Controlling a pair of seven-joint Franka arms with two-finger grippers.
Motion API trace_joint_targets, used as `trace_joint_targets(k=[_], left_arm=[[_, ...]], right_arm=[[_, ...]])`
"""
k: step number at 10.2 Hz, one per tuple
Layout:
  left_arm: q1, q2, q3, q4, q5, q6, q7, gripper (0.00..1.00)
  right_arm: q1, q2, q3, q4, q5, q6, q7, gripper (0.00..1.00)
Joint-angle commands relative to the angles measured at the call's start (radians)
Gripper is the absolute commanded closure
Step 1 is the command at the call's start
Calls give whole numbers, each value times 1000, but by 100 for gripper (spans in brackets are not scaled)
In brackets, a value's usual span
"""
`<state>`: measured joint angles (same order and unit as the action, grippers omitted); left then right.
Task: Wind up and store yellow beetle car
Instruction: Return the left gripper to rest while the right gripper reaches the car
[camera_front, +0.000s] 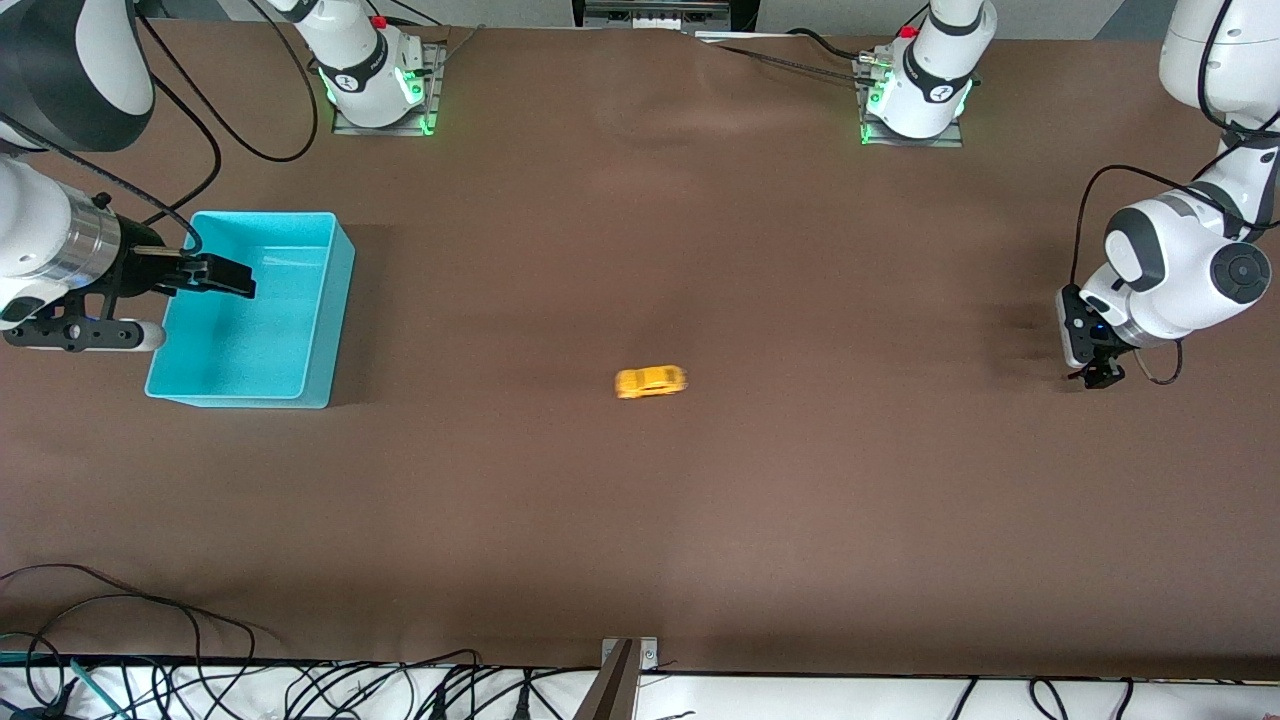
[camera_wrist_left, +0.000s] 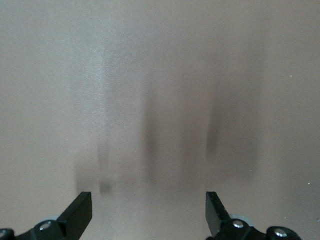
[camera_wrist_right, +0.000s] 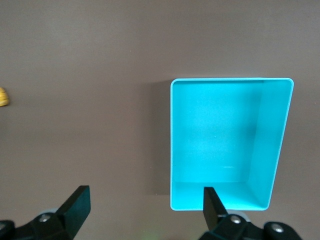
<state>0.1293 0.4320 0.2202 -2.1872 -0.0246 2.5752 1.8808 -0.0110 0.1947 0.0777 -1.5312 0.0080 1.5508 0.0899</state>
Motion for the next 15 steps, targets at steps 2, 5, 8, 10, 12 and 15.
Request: trace_joint_targets(k=[2, 5, 8, 10, 12, 15], left_arm=[[0, -21, -4, -9, -38, -23, 21, 0], [-2, -22, -4, -13, -37, -21, 23, 0], [-2, -21, -4, -14, -37, -23, 23, 0], [-2, -30, -4, -16, -37, -23, 24, 0], [-2, -73, -4, -19, -37, -23, 27, 0], [-7, -151, -19, -19, -38, -23, 26, 0]], right_arm=[[-4, 3, 1, 13, 17, -15, 2, 0], [-4, 3, 1, 13, 18, -17, 2, 0], [-6, 3, 1, 13, 17, -17, 2, 0], [-12, 3, -6, 13, 17, -14, -7, 0], [-23, 9, -7, 14, 6, -6, -117, 0], [-82, 77, -7, 22, -29, 6, -405, 0]])
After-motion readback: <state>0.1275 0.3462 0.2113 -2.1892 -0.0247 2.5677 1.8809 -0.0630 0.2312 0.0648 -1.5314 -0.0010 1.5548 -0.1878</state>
